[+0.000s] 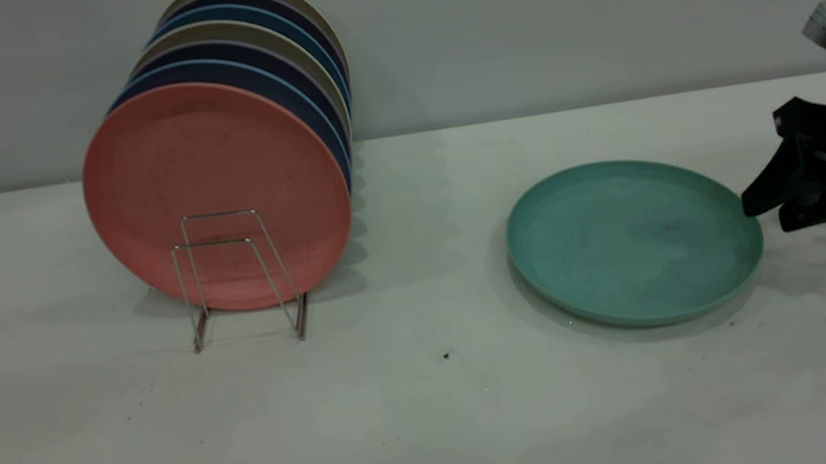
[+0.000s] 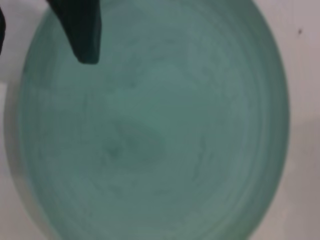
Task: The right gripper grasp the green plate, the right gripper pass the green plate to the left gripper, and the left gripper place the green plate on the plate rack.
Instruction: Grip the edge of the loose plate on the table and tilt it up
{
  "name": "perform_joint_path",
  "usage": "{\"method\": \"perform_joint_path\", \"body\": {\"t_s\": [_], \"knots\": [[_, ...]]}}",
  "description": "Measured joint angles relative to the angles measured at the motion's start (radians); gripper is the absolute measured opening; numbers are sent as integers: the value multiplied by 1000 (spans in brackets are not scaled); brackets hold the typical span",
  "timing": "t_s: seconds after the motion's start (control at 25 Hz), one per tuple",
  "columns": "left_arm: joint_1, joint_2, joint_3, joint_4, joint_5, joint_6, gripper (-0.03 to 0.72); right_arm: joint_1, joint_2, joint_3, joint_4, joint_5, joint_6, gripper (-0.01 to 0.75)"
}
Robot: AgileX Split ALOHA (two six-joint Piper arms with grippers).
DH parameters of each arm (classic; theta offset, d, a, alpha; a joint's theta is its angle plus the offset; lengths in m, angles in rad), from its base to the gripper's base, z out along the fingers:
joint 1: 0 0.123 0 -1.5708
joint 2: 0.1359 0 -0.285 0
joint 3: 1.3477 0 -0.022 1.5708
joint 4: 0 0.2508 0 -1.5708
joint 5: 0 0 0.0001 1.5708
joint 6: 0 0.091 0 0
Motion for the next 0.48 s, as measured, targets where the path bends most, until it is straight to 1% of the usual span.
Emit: {"method": "perform_joint_path", "body": {"t_s": [0.36,0.4,0.48], "knots": [[0,0,0,-1,0,0,499,16,121,-77,29,47,16,386],[0,0,0,-1,2,0,499,18,125,-80,33,48,17,379],[0,0,0,-1,9,0,499,29,126,-81,44,32,18,338]]}}
